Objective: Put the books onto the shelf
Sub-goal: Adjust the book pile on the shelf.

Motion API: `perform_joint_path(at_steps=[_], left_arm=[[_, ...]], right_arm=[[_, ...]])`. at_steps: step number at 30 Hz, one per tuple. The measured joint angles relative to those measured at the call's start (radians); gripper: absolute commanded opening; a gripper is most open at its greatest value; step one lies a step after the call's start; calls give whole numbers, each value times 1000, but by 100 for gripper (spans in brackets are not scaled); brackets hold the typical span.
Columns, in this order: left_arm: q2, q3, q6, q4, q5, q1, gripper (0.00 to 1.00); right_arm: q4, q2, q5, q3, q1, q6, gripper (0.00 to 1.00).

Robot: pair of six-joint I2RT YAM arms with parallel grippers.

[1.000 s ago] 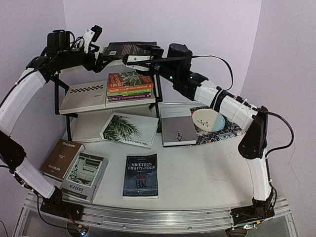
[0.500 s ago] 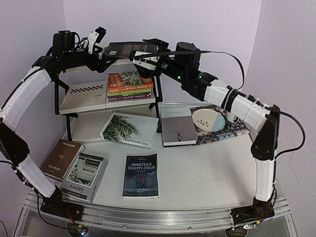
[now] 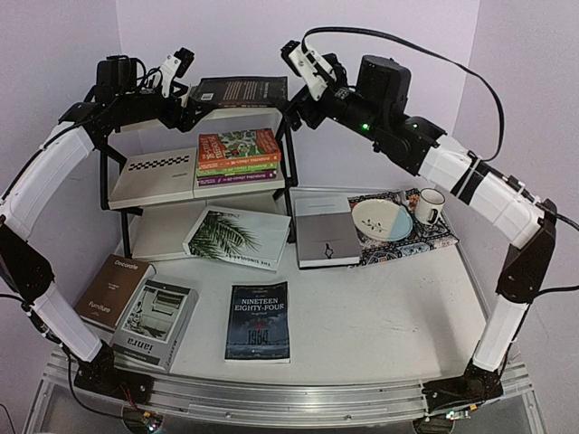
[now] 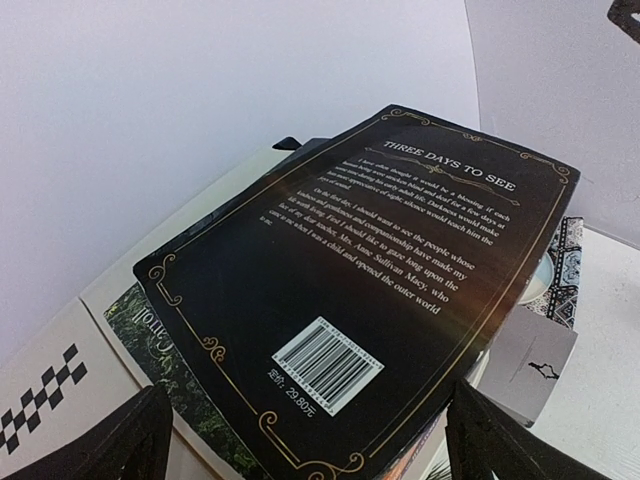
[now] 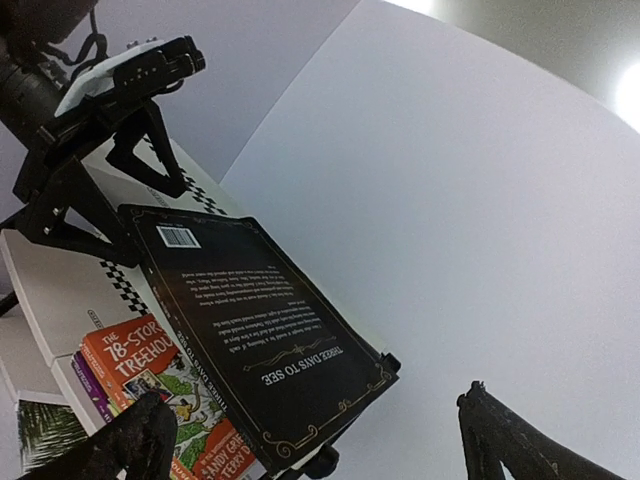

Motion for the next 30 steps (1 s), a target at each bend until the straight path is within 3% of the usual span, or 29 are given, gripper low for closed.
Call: perform_joint_path(at_steps=[12,22,30], left_arm=[[0,0,0,1,0,0,97],[-8,-7,-1,11,-1,0,97],[-17,-10,0,17,-2,0,97]], right_arm=[[-198,-34,65,-23,0,266,88],[-283,2,116,60,-14,339,71],[-294,48,115,128,-24,357,68]])
